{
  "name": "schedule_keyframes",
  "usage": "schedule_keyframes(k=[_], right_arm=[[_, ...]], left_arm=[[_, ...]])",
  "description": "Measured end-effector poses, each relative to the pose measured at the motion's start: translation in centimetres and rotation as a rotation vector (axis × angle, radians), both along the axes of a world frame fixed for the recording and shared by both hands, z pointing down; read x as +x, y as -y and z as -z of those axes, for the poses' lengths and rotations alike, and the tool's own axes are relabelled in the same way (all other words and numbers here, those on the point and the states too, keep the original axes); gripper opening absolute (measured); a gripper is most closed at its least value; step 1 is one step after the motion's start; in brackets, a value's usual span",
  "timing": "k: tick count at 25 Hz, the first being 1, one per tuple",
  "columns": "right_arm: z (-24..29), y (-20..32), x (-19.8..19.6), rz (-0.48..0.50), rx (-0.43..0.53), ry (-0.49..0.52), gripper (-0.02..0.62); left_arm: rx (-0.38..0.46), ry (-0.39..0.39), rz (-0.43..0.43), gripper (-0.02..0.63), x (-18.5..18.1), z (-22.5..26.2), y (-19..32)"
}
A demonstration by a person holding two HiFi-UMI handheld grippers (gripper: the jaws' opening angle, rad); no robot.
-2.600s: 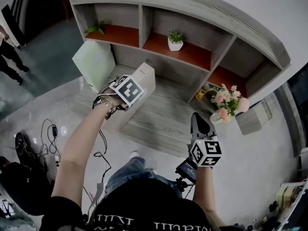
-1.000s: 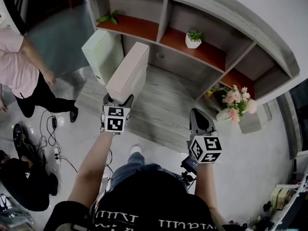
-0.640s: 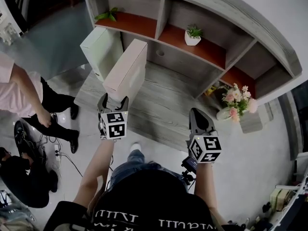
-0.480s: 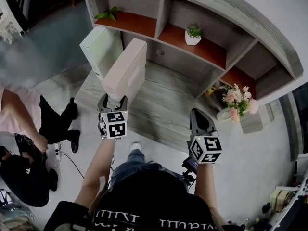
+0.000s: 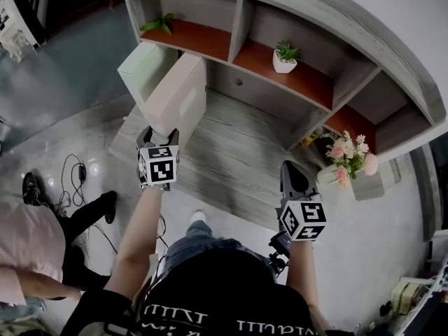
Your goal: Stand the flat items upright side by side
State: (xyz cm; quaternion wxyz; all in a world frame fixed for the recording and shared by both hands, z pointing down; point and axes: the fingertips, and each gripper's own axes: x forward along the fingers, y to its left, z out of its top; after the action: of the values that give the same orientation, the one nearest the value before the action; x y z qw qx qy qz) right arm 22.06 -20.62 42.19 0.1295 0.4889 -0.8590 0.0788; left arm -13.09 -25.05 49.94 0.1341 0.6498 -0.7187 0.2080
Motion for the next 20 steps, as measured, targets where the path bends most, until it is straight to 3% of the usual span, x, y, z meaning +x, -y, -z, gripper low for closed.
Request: schedule_keyframes(k=[13, 20], right_arm=[[0.0, 2.4, -1.9, 0.000, -0.005, -0.026, 0.015], [-0.3, 2.7, -3.4, 0.011, -0.012, -0.042, 0.015]], left_arm=[[-0.035, -0.059, 0.053, 0.313, -5.7, 0.7, 5.0], [-0.022, 0.075, 0.119, 0.309, -8.2, 1.1, 6.3]])
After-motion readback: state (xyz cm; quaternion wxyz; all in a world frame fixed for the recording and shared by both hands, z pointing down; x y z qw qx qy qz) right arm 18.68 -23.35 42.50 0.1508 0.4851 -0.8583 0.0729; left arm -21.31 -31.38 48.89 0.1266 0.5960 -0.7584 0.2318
